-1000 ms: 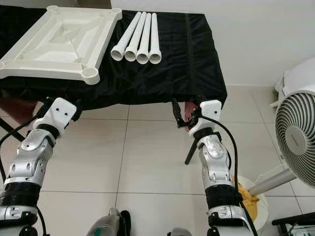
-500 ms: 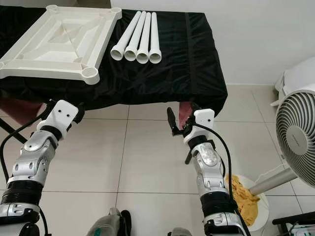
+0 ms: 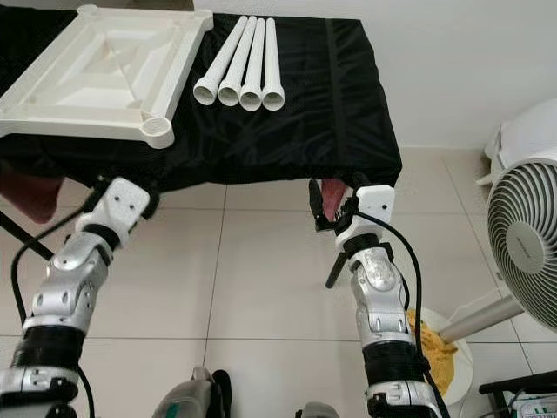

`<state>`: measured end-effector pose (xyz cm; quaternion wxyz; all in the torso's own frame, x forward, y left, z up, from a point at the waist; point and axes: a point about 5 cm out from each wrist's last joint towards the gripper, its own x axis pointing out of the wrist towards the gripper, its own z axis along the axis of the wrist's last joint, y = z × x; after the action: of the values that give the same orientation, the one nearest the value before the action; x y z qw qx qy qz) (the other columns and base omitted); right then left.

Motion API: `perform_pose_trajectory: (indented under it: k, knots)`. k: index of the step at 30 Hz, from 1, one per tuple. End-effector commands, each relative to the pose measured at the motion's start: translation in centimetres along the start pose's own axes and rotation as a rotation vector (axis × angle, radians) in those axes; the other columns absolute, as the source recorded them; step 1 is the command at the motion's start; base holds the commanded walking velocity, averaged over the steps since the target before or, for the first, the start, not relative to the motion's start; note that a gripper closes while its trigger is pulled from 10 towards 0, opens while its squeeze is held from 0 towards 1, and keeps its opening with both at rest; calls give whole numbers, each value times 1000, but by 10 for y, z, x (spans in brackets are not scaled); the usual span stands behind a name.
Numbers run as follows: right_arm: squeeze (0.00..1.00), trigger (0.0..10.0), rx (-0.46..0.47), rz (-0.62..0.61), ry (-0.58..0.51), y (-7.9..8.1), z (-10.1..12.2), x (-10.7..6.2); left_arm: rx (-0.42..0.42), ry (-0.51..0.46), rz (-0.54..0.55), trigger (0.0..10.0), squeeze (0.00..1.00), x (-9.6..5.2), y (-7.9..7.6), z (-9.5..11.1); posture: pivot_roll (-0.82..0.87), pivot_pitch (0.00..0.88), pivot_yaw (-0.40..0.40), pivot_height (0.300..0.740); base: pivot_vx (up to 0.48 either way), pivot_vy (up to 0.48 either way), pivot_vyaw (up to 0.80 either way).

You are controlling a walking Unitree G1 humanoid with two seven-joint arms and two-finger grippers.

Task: Building children table

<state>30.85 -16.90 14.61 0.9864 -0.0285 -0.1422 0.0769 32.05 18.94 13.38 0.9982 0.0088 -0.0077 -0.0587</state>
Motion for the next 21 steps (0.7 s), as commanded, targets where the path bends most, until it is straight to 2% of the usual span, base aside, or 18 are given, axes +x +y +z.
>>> perform_pose_trajectory:
  k: [1, 3, 9, 13, 21]
  knots:
    - [0, 10000, -24, -7, 0, 2, 1, 0, 9, -3, 45, 10000, 0, -2, 1, 1, -10, 111, 36, 740, 0, 0, 0]
    - [0, 10000, -39, -9, -5, 2, 2, 1, 7, -6, 53, 10000, 0, -3, 1, 1, -10, 111, 36, 740, 0, 0, 0]
    - [0, 10000, -30, -2, -21, 4, 6, 9, -1, -23, 71, 10000, 0, 1, 2, 2, -28, 41, 32, 740, 0, 0, 0]
    - [0, 10000, -26, 5, -32, 4, 7, 17, 17, -24, 67, 10000, 0, 12, 2, 6, -38, 3, 40, 740, 0, 0, 0]
    - [0, 10000, -23, -10, -33, 2, 8, 21, 38, -24, 73, 10000, 0, 19, 3, 9, -55, 2, 53, 740, 0, 0, 0]
